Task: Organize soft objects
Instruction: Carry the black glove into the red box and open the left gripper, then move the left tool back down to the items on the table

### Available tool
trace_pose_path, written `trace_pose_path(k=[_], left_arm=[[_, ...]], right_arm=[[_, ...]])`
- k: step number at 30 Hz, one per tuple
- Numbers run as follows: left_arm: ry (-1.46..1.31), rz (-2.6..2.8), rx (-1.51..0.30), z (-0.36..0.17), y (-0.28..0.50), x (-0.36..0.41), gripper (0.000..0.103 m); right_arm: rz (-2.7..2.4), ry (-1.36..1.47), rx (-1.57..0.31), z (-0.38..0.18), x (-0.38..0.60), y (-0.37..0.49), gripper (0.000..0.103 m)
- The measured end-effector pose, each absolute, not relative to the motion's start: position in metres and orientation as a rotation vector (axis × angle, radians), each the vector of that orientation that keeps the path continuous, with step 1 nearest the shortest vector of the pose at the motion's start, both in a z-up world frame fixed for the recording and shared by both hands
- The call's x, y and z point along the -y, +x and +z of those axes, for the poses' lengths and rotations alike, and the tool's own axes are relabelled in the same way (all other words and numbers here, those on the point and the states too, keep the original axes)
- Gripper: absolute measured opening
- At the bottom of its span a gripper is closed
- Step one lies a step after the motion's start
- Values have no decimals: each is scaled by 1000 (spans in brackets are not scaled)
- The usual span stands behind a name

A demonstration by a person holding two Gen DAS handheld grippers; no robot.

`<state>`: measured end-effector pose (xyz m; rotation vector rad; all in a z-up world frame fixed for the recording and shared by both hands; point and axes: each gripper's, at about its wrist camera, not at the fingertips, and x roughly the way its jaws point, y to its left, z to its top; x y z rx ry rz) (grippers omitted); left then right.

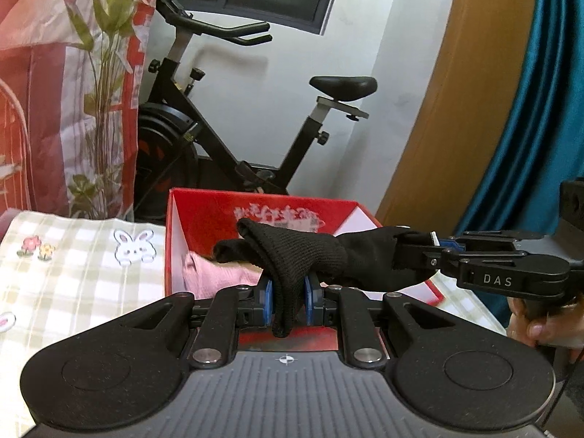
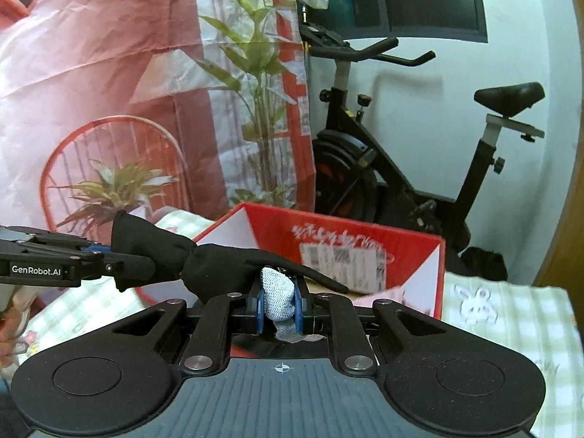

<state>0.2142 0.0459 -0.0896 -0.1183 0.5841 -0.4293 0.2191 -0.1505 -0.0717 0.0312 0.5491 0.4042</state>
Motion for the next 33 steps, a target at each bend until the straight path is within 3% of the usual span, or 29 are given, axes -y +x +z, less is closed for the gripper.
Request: trace_pose_path(k=[12,22,24,26,28,33], left_arm=[[-82,-370,-649,-92,310,-36,18],[-103,-336,-771,-125,355,-38,19],[-89,-324,-779,-128,358,-38,24],[-69,-306,-777,-129,359,-37,52],[-61,-307,-752,-126,356,-38,60],[-31,-319,-742,-120,348,-40,60]], right_arm=[[337,-74,-604,-88,136,321,14],[318,-128,-724,-120,124,373,14],[308,-141,-736,-124,123,379,15],[279,-152,-741,-126,121,381,20],[263,-151,-755,-129,122,381,25],[260,-149,-774,-128,122,372,31]])
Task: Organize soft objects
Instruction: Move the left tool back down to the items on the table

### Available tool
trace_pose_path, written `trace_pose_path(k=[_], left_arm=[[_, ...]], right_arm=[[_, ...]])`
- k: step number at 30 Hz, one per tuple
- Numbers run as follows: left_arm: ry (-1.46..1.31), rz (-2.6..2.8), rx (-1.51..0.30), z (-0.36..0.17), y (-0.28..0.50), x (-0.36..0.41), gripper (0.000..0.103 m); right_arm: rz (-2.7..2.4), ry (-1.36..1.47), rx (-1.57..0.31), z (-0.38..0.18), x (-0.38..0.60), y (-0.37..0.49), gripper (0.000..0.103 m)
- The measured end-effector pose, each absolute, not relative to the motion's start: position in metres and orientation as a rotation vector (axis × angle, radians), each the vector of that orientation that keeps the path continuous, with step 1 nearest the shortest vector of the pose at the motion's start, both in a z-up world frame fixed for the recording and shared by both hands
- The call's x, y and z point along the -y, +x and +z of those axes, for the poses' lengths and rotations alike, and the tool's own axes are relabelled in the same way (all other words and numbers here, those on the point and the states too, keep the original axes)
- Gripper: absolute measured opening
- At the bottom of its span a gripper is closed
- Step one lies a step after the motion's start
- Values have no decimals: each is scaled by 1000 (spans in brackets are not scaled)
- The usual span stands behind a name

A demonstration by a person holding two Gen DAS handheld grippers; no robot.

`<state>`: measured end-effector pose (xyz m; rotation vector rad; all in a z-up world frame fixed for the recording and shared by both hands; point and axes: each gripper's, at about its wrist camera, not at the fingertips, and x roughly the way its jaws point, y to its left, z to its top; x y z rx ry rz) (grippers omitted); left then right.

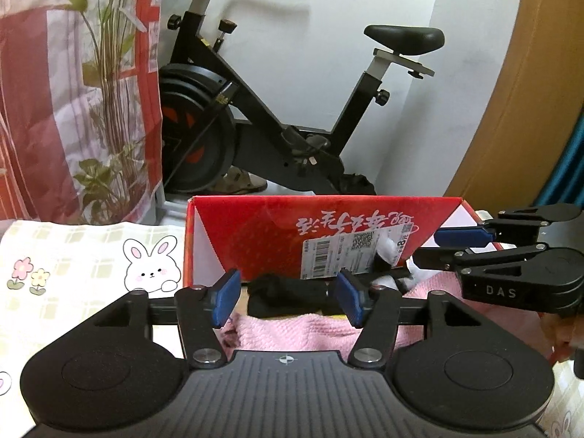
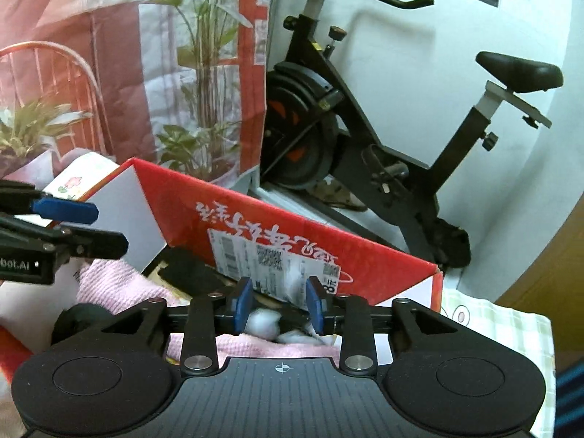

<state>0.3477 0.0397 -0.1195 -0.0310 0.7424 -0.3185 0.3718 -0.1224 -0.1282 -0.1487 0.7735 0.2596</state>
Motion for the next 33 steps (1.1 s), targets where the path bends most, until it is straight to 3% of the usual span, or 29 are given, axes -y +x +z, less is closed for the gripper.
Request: trace_pose_path(k=[22,33], left_arm=[[-69,-396,-659,-90,204,-55,60],[-97,-384,-665,-131,144,-57,60]], right_arm=[[373,-101,-614,-75,124,213,31],[388,8,-571,-110,133,139,33]])
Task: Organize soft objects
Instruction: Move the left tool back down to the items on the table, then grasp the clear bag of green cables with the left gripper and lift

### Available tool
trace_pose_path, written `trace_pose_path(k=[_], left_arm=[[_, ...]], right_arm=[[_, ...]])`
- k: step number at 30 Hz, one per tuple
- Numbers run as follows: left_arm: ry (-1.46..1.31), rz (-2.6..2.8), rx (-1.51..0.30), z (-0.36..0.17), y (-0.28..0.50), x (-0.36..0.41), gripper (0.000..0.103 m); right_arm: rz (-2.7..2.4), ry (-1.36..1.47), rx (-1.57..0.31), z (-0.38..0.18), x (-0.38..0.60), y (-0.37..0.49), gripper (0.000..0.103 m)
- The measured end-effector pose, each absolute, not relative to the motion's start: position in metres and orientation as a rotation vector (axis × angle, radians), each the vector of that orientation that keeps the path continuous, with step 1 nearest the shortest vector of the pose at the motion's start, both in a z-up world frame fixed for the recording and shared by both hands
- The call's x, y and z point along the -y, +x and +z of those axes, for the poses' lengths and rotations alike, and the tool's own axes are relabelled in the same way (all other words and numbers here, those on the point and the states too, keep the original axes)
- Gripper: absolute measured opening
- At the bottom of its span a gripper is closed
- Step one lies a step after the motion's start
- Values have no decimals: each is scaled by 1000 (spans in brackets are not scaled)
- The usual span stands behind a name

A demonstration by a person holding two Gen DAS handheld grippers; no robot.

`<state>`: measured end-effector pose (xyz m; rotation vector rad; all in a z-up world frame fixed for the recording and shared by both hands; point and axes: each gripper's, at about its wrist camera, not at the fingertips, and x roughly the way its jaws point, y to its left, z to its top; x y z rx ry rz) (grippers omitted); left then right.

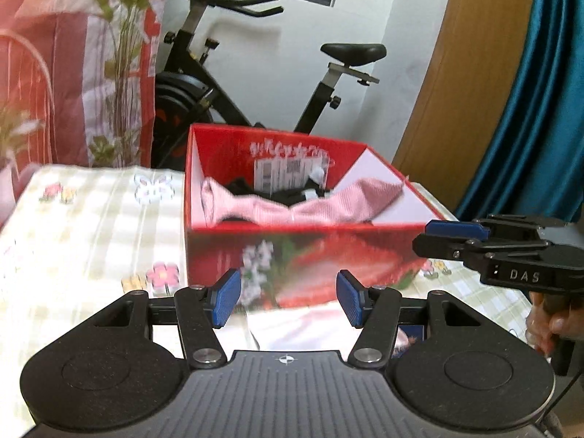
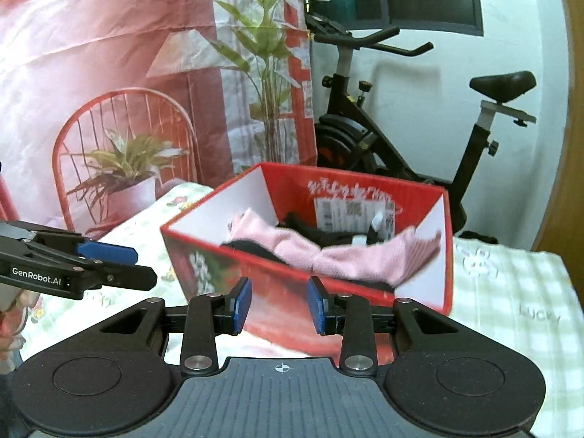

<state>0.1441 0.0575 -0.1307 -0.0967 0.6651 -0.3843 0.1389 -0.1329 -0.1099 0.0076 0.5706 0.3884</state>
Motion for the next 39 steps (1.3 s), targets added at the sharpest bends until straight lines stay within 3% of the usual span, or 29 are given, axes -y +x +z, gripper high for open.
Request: trace_pose_path(k=[4,8,14,39], left_arm=[[-139,-351,-683,-152,132,-58,60],[-173,-332,-697,-169,125,-60,61],[-132,-281,-699,-186,122,-62,63],[-105,-265,-709,-215,119,-56,69]], right_arm=[[376,-2,-601,-137,123,129,40],[374,-25,-633,-159,108,124,59],[373,-66,-679,-183,91,127,67],[399,-17,-650,-227,94,122,75]])
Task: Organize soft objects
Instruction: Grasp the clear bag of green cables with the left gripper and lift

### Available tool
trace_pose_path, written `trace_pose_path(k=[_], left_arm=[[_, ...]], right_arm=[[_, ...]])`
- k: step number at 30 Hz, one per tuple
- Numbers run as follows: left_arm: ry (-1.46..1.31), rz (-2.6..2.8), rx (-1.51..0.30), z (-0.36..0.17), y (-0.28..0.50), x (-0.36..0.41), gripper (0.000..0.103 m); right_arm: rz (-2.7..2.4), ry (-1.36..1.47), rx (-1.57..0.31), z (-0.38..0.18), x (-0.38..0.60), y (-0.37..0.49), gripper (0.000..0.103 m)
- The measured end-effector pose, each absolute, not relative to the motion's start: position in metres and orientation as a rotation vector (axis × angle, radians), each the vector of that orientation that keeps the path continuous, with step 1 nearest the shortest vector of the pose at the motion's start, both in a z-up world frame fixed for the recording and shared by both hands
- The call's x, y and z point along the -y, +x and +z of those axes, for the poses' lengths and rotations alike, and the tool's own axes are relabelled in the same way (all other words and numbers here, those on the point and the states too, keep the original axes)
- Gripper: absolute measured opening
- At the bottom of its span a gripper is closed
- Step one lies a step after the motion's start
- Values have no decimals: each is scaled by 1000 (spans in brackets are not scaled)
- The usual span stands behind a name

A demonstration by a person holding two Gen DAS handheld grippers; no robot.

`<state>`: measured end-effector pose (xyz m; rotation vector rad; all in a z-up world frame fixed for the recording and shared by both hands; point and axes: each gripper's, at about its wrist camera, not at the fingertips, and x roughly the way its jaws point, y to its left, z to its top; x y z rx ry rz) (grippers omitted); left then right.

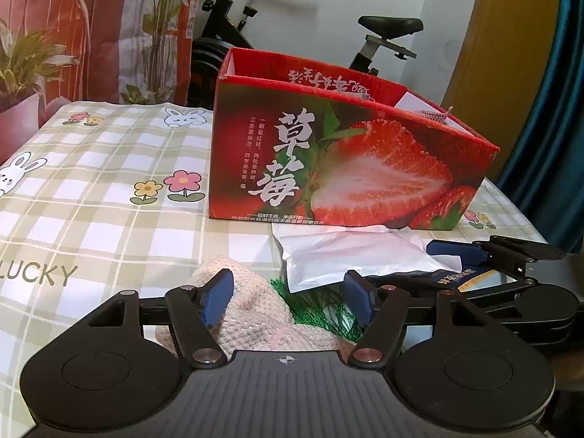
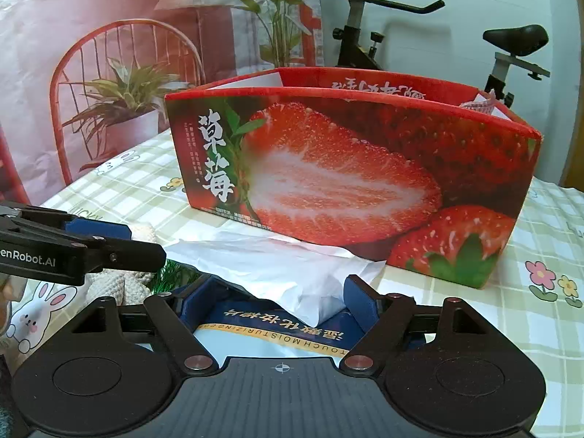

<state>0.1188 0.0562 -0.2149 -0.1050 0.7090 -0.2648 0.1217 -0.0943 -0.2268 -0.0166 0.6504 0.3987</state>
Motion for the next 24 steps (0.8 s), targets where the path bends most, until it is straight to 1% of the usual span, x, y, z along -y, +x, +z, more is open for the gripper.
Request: trace_pose_path(k=[4,9,14,16,18,23,24], left_arm=[[-109,-261,-709,-215,119,-56,69],[-126,-258,-702,-213,119,-59,69],[-147,-256,-690,-210,119,-62,69],[-153,-257,-684,-208,118,-63,69],[-161,-259,-676,-206,118,-64,69],[-176,-275,-655,-198,117,-68,69],[-177,-284,-652,-196,118,-68,69]], right_arm=[[395,-25,-668,-227,92,124,75],[376,-66,-752,-218,87,138,75],[381,-114,-789,-215,81,145,75],[389,-141,-788,-213,79,145,72],[401,-160,-779,-208,77,145,62],[388,-136,-738,-195,85,145,55],[384,-120,-731,-192,87,146,47]])
